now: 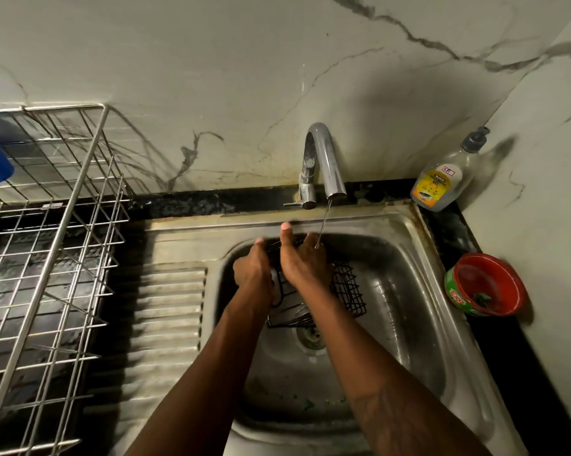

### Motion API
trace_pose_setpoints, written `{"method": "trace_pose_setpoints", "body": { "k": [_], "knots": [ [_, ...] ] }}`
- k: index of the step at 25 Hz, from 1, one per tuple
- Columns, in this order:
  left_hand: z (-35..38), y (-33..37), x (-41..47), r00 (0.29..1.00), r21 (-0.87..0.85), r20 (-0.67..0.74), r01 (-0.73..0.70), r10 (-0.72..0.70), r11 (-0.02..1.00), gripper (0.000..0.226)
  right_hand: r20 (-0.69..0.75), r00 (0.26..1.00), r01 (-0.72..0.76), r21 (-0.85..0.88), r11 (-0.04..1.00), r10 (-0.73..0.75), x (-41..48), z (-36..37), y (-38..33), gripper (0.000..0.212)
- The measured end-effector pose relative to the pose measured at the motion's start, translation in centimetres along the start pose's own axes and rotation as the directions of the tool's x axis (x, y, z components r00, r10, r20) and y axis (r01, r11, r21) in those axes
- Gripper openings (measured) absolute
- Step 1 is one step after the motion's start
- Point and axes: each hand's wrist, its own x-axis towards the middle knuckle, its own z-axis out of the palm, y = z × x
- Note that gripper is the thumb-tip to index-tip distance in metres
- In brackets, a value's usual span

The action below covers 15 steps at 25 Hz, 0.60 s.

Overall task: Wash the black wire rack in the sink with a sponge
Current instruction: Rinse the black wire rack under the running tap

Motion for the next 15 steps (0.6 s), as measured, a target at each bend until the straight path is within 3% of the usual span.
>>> {"method": "trace_pose_setpoints", "body": {
  "k": [2,5,11,15],
  "knots": [
    [-0.9,-0.6,0.8,0.995,-0.018,-0.084,0.044,-0.045,0.999,0.058,0.072,0.997,-0.014,-0.008,1.000,0.014,-0.6,0.9,-0.3,0.093],
    [-1.4,-0.7,0.8,0.993,-0.034,-0.119,0.016,-0.020,0.999,0.062,0.028,0.998,-0.049,0.038,0.998,0.047,0.0,2.6,0.0,0.084],
    [-2.4,-0.8,1.5,0.993,-0.091,-0.113,0.001,-0.011,0.996,0.043,-0.060,0.920,-0.384,0.046,0.922,0.386,5.2,0.6,6.7,0.083],
    [-1.3,0.4,1.6,0.990,-0.097,-0.140,0.019,-0.033,0.995,0.042,0.049,0.961,-0.270,-0.031,0.962,0.271,3.9,1.1,2.2,0.080]
  ]
}}
